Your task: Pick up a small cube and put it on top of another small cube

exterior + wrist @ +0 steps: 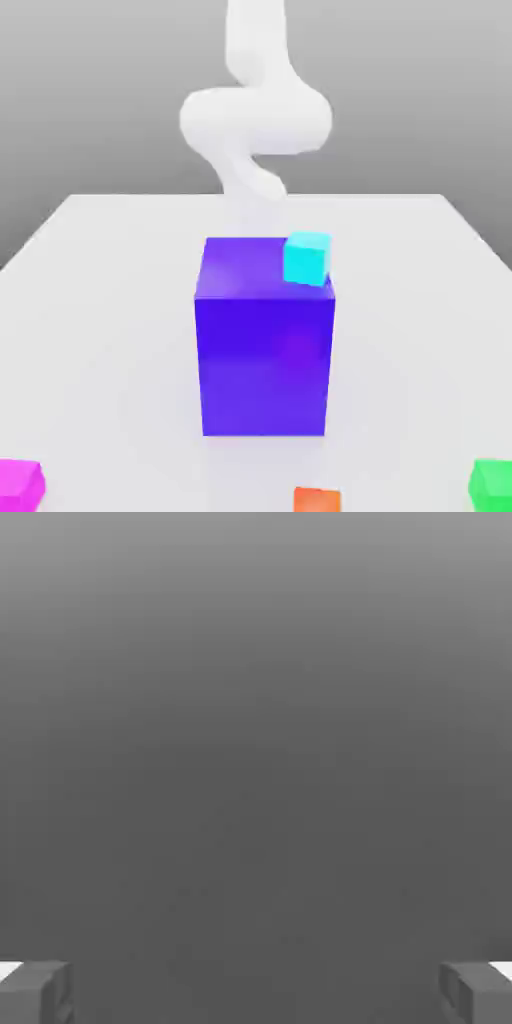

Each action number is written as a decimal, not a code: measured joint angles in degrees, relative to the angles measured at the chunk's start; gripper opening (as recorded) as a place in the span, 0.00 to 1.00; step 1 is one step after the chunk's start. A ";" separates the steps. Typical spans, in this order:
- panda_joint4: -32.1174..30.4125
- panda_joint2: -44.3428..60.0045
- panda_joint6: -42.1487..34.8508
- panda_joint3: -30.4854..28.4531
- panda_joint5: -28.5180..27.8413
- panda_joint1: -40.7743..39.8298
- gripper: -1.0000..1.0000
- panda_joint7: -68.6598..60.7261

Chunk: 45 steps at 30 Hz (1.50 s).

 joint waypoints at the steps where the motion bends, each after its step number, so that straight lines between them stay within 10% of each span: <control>1: 0.22 2.27 0.44 0.77 -0.88 -1.69 0.50 2.59; 19: 3.84 39.84 8.16 2.70 -13.17 -20.44 0.50 43.97; 36: 7.32 71.92 22.45 -0.29 -0.33 -27.70 0.50 59.89; 37: 7.56 73.04 23.28 -0.41 -0.25 -27.59 0.00 59.89; 45: 7.17 71.26 22.04 -0.29 -0.07 -27.71 0.00 59.81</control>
